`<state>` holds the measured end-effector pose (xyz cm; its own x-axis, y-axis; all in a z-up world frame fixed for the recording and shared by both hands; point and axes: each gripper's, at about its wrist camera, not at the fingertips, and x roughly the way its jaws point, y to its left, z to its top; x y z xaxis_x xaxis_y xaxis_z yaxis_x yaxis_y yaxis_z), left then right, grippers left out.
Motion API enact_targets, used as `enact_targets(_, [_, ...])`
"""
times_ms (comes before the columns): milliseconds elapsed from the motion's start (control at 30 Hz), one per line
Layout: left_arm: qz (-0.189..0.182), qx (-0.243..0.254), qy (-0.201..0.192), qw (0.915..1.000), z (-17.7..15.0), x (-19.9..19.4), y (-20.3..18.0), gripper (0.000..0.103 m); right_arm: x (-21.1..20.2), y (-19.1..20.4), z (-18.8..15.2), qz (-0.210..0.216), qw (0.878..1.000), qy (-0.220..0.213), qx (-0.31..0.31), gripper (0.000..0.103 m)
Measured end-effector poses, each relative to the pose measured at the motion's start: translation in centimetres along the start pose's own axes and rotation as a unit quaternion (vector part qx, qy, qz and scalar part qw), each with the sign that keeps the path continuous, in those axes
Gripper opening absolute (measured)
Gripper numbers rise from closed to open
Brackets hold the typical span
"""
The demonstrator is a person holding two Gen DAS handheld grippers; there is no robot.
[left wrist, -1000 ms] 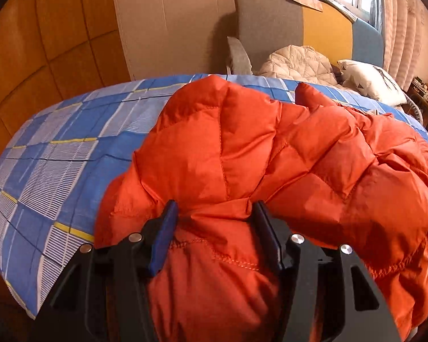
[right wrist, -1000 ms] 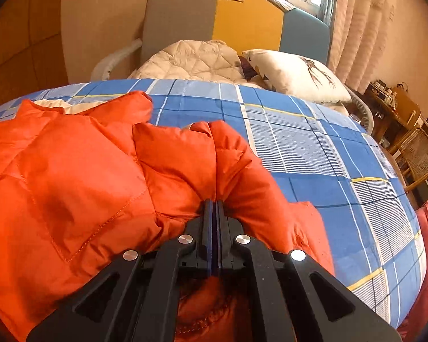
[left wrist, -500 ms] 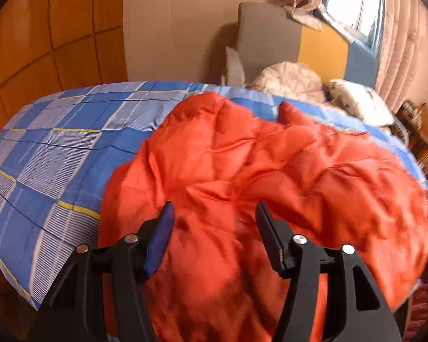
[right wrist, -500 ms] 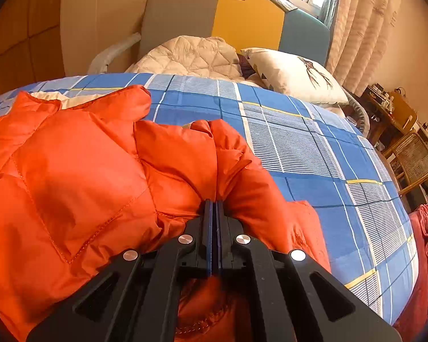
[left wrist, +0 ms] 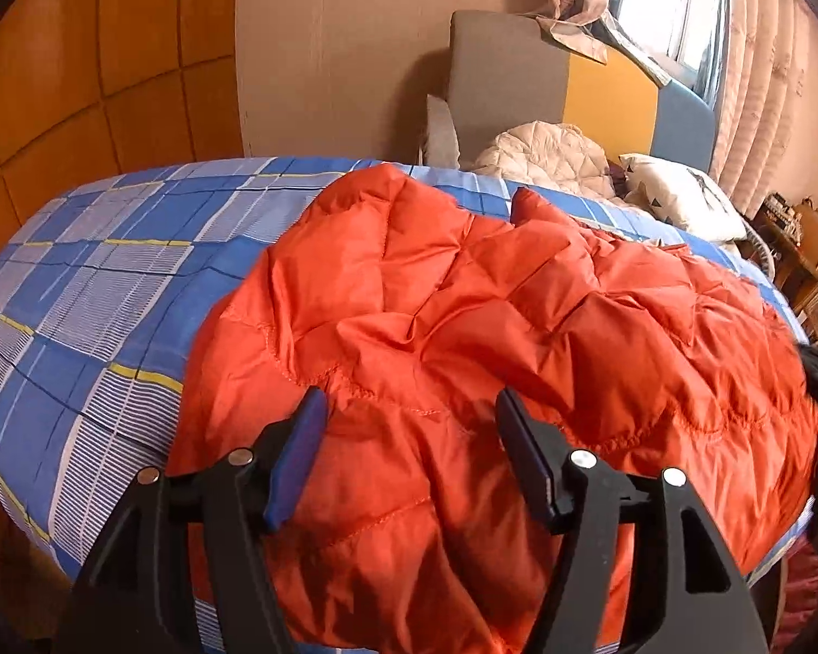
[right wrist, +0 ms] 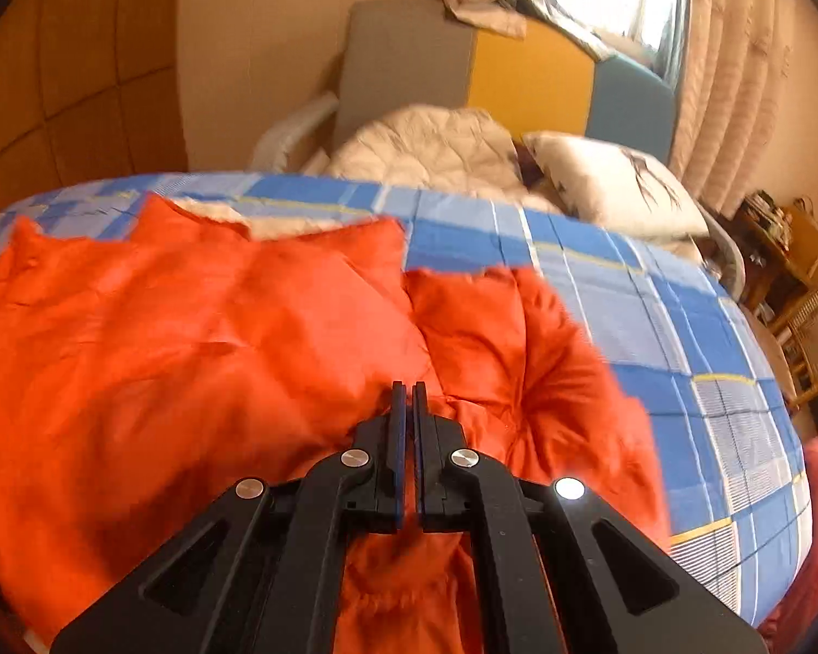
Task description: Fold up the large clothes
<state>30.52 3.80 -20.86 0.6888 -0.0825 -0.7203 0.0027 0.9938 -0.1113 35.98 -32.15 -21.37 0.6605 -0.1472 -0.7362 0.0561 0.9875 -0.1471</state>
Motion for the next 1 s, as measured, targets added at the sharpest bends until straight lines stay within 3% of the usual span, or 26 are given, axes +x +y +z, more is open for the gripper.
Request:
enact_targets(200, [-0.004, -0.035, -0.013, 0.9993, -0.5, -1.7, 2.3, 0.073, 0.0, -0.9, -0.7, 0.011, 1.0, -0.001, 0.023, 0.001])
enact_targets(500, [0.019, -0.073, -0.033, 0.9966, -2.9, -3.7, 4.8, 0.078, -5.7, -1.0, -2.1, 0.052, 0.997, -0.042, 0.042, 0.001])
enact_targets(733, [0.009, -0.169, -0.016, 0.9854, -5.7, -3.8, 7.9, 0.08, -9.4, 1.9, -2.9, 0.104, 0.992, -0.064, 0.004, 0.001])
enact_targets(867, [-0.004, -0.201, 0.0, 0.9795, -7.1, -3.4, 8.3, 0.08, -9.2, 3.6, -3.3, 0.091, 0.994, -0.06, -0.029, 0.001])
enact_targets(1000, [0.005, -0.2, 0.015, 0.9797, -7.9, -3.0, 7.9, 0.08, -7.8, 4.3, -3.8, 0.072, 0.996, -0.039, -0.04, 0.001])
